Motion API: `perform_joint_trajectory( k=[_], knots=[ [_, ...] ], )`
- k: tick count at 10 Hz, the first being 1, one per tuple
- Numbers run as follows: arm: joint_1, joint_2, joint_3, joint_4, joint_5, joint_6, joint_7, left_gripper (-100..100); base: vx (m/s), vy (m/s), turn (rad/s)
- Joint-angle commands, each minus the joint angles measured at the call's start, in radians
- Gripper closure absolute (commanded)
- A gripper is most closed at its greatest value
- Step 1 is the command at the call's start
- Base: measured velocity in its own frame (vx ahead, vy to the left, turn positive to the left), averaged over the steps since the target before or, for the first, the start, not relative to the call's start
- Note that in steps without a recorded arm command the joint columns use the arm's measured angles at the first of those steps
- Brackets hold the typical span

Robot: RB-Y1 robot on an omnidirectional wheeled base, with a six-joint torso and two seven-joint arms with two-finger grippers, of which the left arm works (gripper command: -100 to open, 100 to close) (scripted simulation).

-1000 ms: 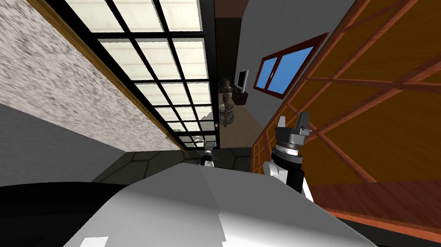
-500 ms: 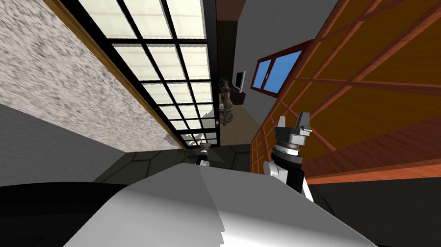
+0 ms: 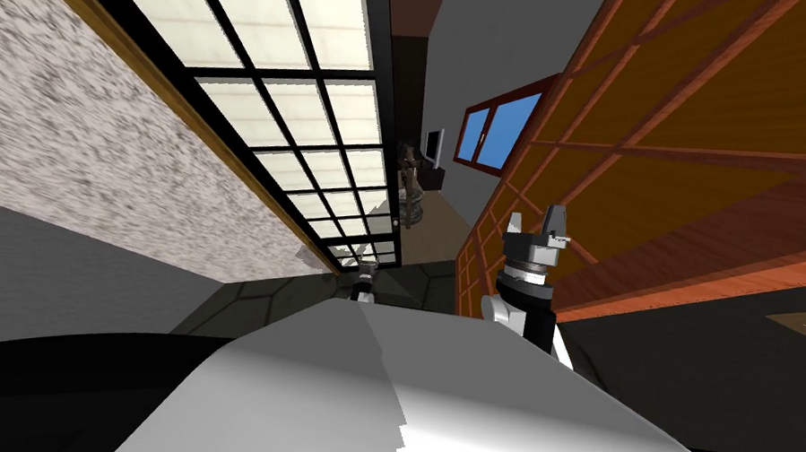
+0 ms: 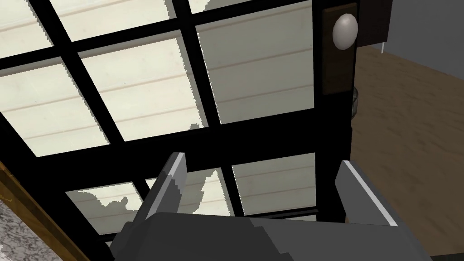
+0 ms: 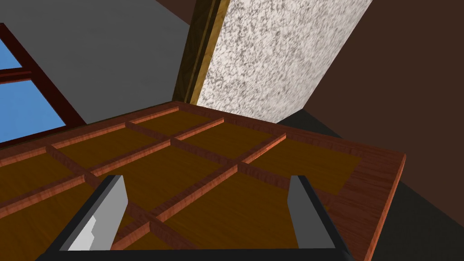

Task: Pull the door open

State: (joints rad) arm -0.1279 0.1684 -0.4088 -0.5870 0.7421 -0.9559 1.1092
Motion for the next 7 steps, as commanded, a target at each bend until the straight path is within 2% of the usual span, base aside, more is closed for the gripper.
perform_joint_trajectory(
  k=[1, 2, 3, 5, 7],
  knots=[
    [0.008, 0.030, 0.007, -0.015, 0.001, 0.009, -0.001, -100, -0.019, 0.017, -0.058],
    [0.008, 0.030, 0.007, -0.015, 0.001, 0.009, -0.001, -100, -0.012, 0.011, -0.017],
    [0.008, 0.055, 0.013, -0.014, 0.001, 0.012, 0.002, -100, -0.009, 0.009, -0.055],
    [0.005, 0.092, 0.039, -0.016, 0.010, 0.022, 0.004, -100, -0.016, 0.020, -0.103],
    [-0.005, 0.051, 0.071, -0.025, 0.035, 0.028, 0.010, -100, -0.013, 0.015, -0.128]
  ],
)
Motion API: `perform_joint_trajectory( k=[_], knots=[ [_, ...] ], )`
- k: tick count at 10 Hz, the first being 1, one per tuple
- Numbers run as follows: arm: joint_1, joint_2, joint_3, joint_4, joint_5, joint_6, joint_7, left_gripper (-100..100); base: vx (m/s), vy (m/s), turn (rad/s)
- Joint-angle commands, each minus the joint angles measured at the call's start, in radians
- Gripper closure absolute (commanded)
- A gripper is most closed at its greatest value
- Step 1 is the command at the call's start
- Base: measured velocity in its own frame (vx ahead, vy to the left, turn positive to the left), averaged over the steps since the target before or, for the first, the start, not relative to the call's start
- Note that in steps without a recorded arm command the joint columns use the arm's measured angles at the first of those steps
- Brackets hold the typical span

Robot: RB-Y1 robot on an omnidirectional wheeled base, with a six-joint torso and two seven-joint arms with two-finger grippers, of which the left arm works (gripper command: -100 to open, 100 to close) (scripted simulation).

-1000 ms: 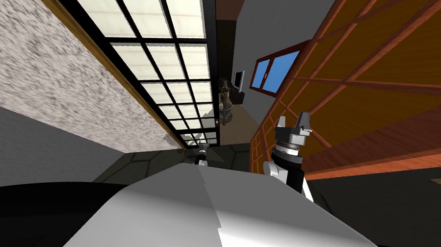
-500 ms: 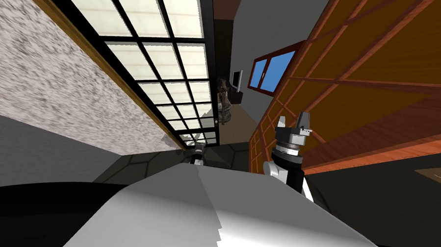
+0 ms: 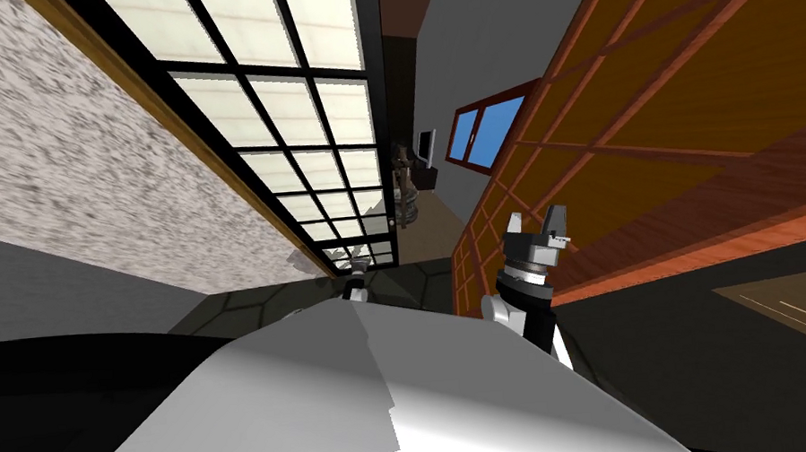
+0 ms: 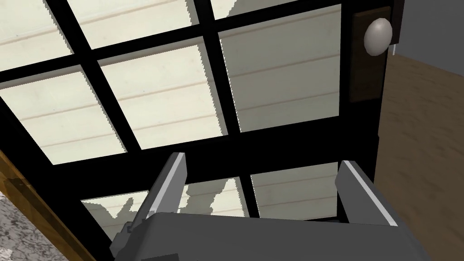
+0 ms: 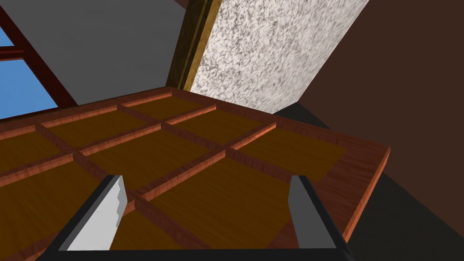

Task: Pull the door open

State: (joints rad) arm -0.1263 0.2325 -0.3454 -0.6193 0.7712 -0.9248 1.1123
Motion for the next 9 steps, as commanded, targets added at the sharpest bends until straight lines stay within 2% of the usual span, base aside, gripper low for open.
perform_joint_trajectory(
  k=[1, 3, 9],
  knots=[
    [-0.009, -0.030, 0.014, 0.005, 0.013, -0.002, 0.007, -100, 0.061, -0.015, -0.081],
    [-0.013, -0.059, 0.022, 0.002, 0.023, -0.001, 0.007, -100, 0.144, -0.024, -0.033],
    [-0.021, -0.109, 0.033, -0.003, 0.043, -0.002, 0.007, -100, 0.218, -0.022, -0.007]
  ],
)
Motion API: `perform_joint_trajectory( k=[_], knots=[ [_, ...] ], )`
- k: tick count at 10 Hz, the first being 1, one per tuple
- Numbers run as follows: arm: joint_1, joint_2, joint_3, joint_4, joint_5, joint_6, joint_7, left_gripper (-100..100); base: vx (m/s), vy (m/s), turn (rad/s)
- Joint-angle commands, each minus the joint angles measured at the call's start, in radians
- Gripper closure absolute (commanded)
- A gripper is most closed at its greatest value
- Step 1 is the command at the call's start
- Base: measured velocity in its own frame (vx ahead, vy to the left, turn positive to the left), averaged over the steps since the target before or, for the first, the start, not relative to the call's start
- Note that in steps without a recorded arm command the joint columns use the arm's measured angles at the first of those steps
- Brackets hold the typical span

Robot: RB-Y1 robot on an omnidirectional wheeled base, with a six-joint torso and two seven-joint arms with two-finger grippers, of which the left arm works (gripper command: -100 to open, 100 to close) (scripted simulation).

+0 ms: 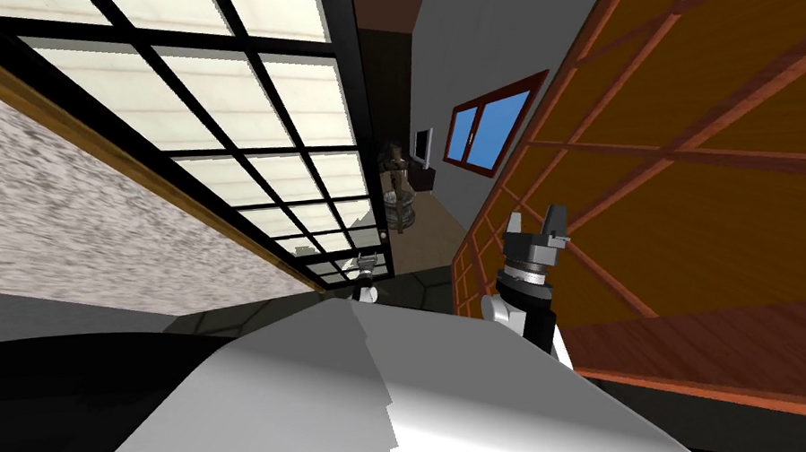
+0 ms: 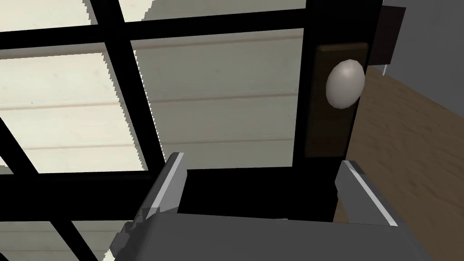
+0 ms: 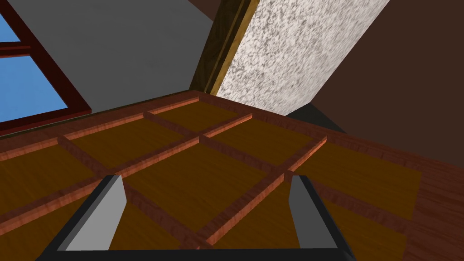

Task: Pull the door open

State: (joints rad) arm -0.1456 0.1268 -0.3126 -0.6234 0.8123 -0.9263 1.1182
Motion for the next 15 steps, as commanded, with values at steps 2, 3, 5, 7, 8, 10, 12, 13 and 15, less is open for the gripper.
perform_joint_trajectory(
  k=[2, 3, 5, 7, 8, 10, 12, 13, 15],
  knots=[
    [-0.003, -0.017, 0.003, -0.001, 0.007, -0.001, 0.002, -100, 0.187, -0.020, 0.002],
    [-0.004, -0.024, 0.004, -0.001, 0.010, -0.001, 0.002, -100, 0.207, -0.026, 0.000],
    [-0.006, -0.035, 0.005, -0.003, 0.014, -0.002, 0.002, -100, 0.198, -0.045, 0.000],
    [-0.007, -0.045, 0.007, -0.004, 0.018, -0.003, 0.002, -100, 0.195, -0.019, -0.001],
    [-0.008, -0.050, 0.007, -0.005, 0.020, -0.003, 0.002, -100, 0.174, -0.008, -0.006],
    [-0.005, -0.051, 0.008, -0.010, 0.021, -0.002, 0.001, -100, 0.139, -0.003, -0.004],
    [-0.005, -0.051, 0.008, -0.010, 0.021, -0.002, 0.001, 100, -0.024, -0.008, -0.024],
    [-0.005, -0.051, 0.008, -0.010, 0.021, -0.002, 0.001, 100, -0.025, -0.007, 0.005],
    [-0.005, -0.051, 0.008, -0.010, 0.021, -0.002, 0.001, 100, -0.006, -0.001, 0.001]
  ],
)
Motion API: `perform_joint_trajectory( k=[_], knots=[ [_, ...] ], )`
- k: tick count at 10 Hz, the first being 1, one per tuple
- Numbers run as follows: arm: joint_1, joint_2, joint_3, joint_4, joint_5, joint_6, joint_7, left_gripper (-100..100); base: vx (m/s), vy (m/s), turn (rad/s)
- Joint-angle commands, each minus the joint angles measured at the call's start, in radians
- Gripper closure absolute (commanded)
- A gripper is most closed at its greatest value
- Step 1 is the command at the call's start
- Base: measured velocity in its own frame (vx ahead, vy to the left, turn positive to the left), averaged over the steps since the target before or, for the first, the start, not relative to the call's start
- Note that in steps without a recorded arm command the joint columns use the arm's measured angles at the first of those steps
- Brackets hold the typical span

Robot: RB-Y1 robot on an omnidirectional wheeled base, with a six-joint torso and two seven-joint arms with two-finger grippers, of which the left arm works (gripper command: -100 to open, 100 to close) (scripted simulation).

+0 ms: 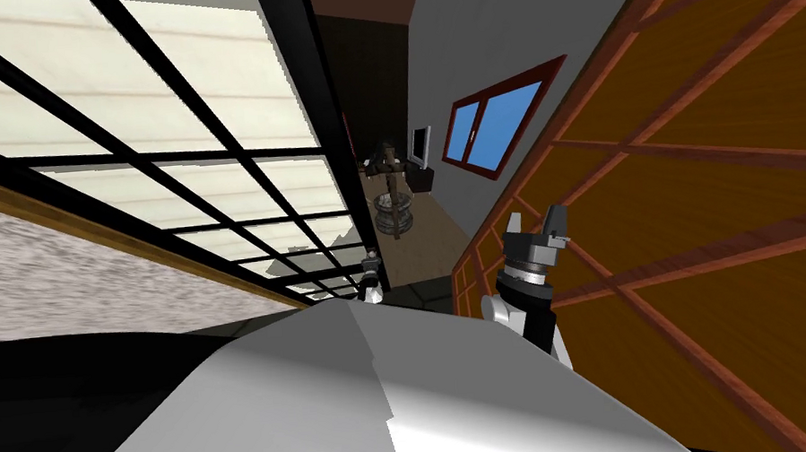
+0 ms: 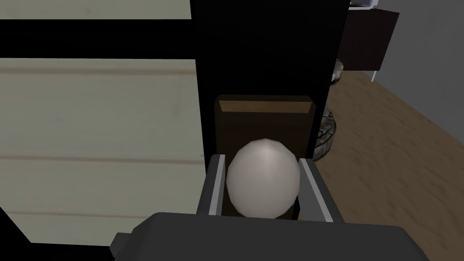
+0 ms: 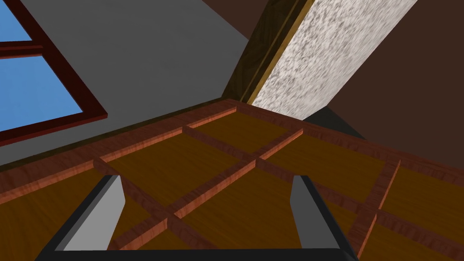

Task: Pull the door open

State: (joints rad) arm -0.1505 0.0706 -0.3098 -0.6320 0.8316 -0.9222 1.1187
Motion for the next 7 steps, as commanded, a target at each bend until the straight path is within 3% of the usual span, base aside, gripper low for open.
perform_joint_trajectory(
  k=[1, 7],
  knots=[
    [0.000, 0.005, 0.005, -0.001, 0.002, -0.006, 0.001, 100, 0.000, 0.000, 0.000],
    [-0.002, 0.041, -0.004, 0.005, -0.007, 0.003, 0.006, 100, -0.189, 0.010, -0.027]
  ],
)
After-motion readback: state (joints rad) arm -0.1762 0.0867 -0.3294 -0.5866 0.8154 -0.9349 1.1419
